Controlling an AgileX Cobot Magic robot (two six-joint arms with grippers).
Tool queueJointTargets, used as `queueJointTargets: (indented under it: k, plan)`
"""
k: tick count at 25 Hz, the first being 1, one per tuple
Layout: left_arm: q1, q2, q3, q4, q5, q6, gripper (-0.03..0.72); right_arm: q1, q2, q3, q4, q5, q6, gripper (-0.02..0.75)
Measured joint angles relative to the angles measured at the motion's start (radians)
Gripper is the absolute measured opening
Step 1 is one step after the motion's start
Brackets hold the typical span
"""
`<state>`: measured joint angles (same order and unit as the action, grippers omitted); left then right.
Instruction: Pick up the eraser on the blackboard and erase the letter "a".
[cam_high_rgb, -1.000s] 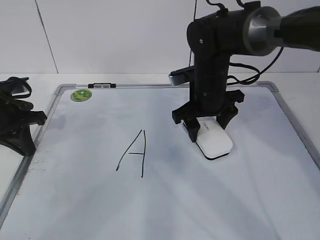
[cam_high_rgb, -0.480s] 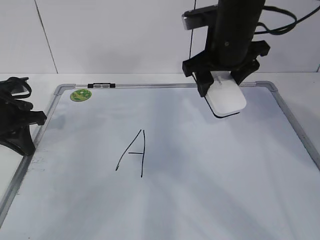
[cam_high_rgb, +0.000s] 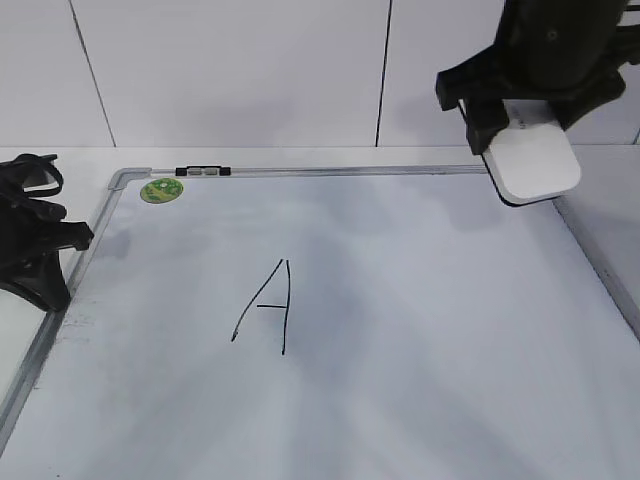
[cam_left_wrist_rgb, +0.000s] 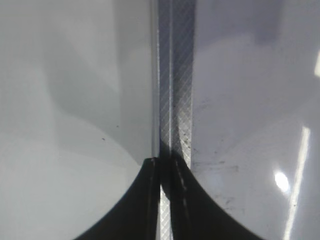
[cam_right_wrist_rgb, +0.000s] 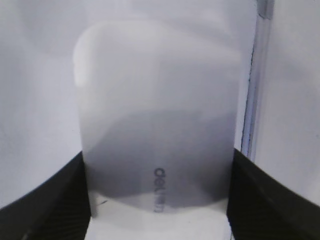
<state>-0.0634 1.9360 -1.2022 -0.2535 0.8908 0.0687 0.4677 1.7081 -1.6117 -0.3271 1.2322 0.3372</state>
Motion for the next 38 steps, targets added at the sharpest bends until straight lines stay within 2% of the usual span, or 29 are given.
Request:
queueJointTargets:
  k: [3,10,16,25,33,38]
  plan:
    - [0.0,0.0,0.0,-0.002,-0.002,0.0,0.015,-0.037,-0.051,0.07,-0.004,0.002,0.013,0.57]
    - [0.0,0.0,0.0,-0.001,-0.002,0.0,0.015,-0.193,-0.125,0.176,0.0,0.004,0.005,0.57]
    - [0.0,0.0,0.0,-0.004,-0.002,0.0,0.015,-0.307,-0.13,0.187,0.084,0.004,-0.063,0.57]
    - [0.0,0.0,0.0,-0.005,-0.002,0.0,0.015,-0.335,0.0,0.187,0.148,0.003,-0.126,0.57]
    - [0.0,0.0,0.0,-0.006,-0.002,0.0,0.015,-0.404,0.093,0.187,0.188,-0.004,-0.145,0.57]
    - [0.0,0.0,0.0,-0.006,-0.002,0.0,0.015,-0.411,0.139,0.187,0.211,-0.006,-0.175,0.57]
